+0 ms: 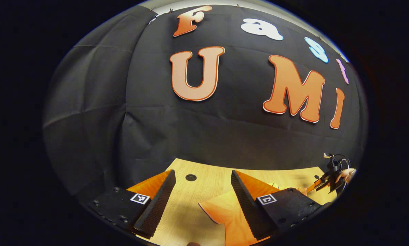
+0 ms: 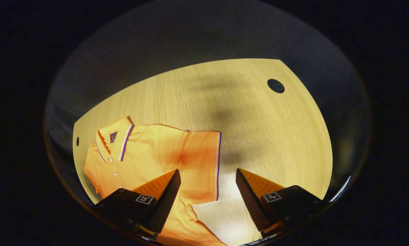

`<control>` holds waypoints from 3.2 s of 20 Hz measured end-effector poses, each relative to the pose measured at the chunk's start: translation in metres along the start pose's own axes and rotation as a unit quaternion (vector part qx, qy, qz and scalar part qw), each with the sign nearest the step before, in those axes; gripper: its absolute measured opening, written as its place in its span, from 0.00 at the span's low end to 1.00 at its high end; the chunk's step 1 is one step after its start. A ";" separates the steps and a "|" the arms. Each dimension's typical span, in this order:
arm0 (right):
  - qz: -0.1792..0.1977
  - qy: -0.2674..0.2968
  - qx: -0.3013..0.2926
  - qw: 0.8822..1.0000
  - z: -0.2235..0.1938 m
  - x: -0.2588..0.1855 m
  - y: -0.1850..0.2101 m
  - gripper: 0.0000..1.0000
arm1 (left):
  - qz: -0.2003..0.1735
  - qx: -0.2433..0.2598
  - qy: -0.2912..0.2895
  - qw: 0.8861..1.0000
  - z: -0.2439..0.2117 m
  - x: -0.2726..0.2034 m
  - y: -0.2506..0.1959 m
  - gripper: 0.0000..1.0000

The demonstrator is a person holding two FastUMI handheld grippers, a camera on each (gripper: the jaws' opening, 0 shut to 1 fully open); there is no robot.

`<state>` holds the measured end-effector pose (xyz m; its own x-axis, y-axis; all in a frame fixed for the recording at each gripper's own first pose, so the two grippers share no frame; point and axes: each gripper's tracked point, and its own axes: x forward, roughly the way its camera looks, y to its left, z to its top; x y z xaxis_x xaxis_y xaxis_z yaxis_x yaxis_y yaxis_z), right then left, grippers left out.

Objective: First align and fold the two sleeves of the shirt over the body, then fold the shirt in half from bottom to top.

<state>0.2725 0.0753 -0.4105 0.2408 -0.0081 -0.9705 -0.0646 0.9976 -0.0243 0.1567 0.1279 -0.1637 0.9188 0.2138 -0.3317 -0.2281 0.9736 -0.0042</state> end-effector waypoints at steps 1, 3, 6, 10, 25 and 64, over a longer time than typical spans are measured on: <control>-0.007 0.007 -0.005 1.000 -0.003 0.007 -0.004 0.99 | 0.002 0.001 0.004 1.000 -0.004 0.001 0.001 0.98; -0.014 0.017 -0.010 1.000 -0.006 0.014 -0.007 0.99 | 0.008 0.005 0.014 1.000 -0.013 0.004 0.006 0.98; -0.012 0.026 -0.006 1.000 -0.009 0.029 -0.007 0.99 | 0.013 0.002 0.028 1.000 -0.023 0.008 0.009 0.98; -0.021 0.037 0.000 0.999 -0.013 0.039 -0.013 0.99 | 0.017 0.009 0.030 0.999 -0.025 0.008 0.010 0.98; -0.021 0.002 -0.004 1.000 -0.009 0.040 0.010 0.15 | 0.030 0.005 0.031 0.999 -0.030 -0.004 0.021 0.98; 0.166 -0.051 -0.147 0.974 -0.072 -0.070 0.287 0.36 | -0.030 -0.041 0.032 0.998 -0.035 -0.031 0.076 0.98</control>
<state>0.1677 0.3572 -0.3668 0.2546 0.3327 -0.9080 -0.4252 0.8819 0.2039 0.0997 0.1926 -0.1870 0.9100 0.1474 -0.3875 -0.2015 0.9741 -0.1028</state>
